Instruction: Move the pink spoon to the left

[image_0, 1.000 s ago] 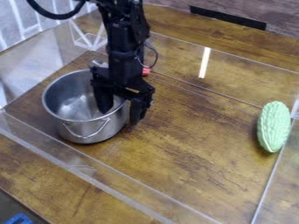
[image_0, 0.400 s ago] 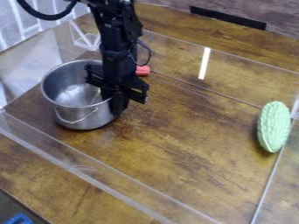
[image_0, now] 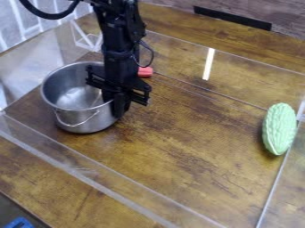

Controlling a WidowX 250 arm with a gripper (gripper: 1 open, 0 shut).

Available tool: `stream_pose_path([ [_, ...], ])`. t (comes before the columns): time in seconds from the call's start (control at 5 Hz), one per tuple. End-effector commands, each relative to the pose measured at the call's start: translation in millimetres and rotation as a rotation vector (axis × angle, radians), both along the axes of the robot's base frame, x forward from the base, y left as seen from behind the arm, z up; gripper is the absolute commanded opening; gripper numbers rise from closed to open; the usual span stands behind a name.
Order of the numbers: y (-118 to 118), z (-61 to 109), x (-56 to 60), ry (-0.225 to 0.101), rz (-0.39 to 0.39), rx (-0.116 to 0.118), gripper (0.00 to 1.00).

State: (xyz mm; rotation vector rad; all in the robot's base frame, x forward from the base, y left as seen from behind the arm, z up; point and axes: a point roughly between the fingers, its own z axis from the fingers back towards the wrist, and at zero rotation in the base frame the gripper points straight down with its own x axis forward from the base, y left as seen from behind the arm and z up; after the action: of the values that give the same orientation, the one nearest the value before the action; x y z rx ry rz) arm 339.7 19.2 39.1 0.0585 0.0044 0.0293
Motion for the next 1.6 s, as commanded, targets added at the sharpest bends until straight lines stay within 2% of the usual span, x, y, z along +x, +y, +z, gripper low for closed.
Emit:
stream_pose_path([
  [0.0,-8.7,24.6,2.8,-0.031,-0.005,0.016,0.0],
  [0.4,-17.5,44.0,3.3,-0.033,-0.013,0.042,0.0],
  [0.6,-22.7,56.9,4.7,-0.038,-0.019,0.064,0.0],
  [0.8,-31.4,75.7,9.2,-0.043,-0.023,0.097,0.0],
  [1.0,-41.3,95.8,14.4,-0.057,-0.021,0.112,0.0],
  [1.2,-40.8,84.6,7.1,-0.074,-0.016,0.097,0.0],
  [1.4,-35.9,81.2,-1.1,-0.09,0.002,0.091,0.0],
])
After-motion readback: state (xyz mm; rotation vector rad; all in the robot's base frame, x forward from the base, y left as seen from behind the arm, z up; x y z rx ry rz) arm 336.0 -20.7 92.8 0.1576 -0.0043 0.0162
